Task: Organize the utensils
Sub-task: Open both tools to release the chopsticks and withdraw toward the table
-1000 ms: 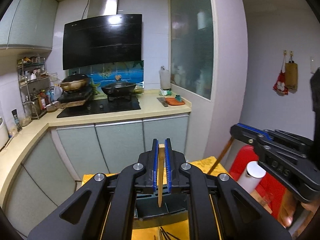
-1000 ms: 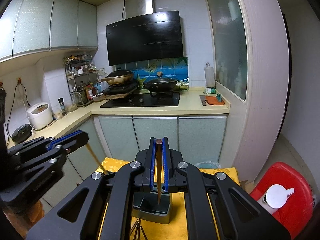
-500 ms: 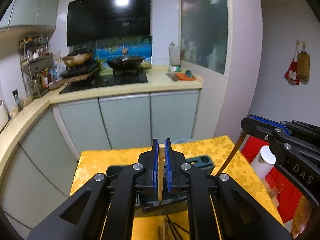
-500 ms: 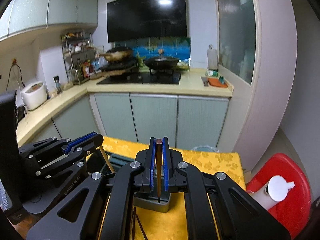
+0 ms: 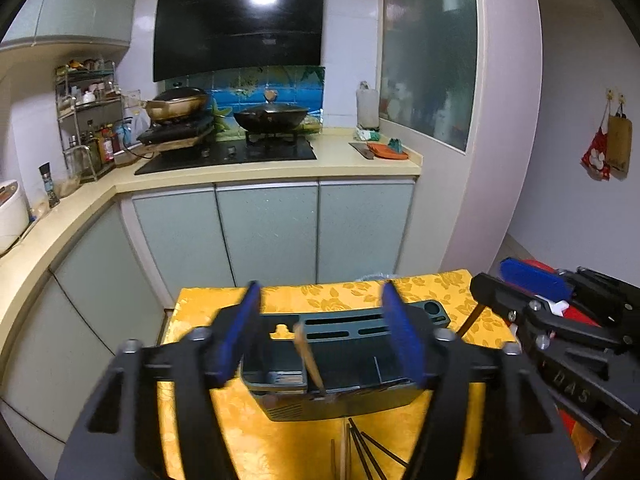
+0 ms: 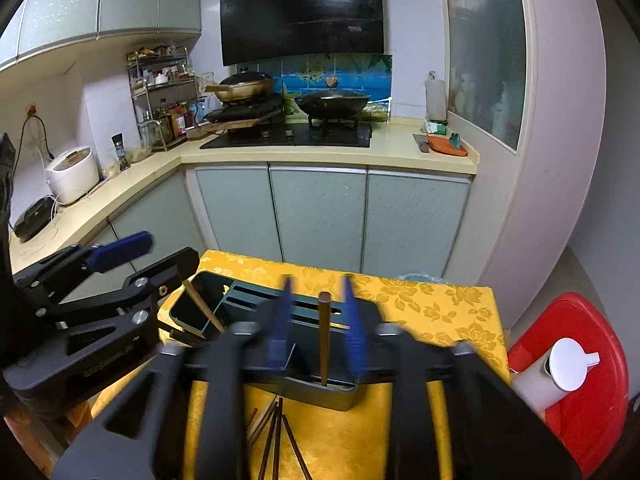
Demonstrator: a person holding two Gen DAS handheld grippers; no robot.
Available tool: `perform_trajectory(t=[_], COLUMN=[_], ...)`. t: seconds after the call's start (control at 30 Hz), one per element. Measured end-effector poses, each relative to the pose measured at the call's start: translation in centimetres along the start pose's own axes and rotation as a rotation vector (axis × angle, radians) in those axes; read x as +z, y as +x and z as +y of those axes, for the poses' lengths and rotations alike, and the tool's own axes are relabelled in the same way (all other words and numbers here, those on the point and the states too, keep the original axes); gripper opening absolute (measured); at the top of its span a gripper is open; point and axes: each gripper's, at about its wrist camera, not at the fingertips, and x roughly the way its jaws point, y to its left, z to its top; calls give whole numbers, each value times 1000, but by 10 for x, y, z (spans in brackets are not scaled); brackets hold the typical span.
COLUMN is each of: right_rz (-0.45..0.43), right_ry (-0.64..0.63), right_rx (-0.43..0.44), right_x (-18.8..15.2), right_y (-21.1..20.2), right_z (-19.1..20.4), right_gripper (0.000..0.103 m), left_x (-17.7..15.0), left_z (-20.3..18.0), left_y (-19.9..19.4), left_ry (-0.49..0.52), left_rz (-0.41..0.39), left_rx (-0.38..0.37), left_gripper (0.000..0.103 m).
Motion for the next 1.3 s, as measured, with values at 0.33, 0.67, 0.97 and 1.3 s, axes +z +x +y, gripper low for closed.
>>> perform_trajectory(t=[0.33, 0.67, 0.97, 1.3], right_rz=[-41, -105, -117, -161], right_ry=[-12, -5, 0, -48], right_rx=[-3, 0, -1, -78], right_x=[2, -22, -69, -142], right_y=[-21, -59, -81, -105], right_z=[-3, -14, -22, -11], right_gripper=[46, 56, 56, 56], left_x=[-5, -33, -92, -149], left_z=[15, 16, 26, 37], left_y=[-26, -55, -60, -63], left_ry=[-13, 26, 56, 28], left_rz=[-29, -49, -9, 43], left_rx=[15, 2, 33, 60], left_gripper=[89, 95, 95, 95])
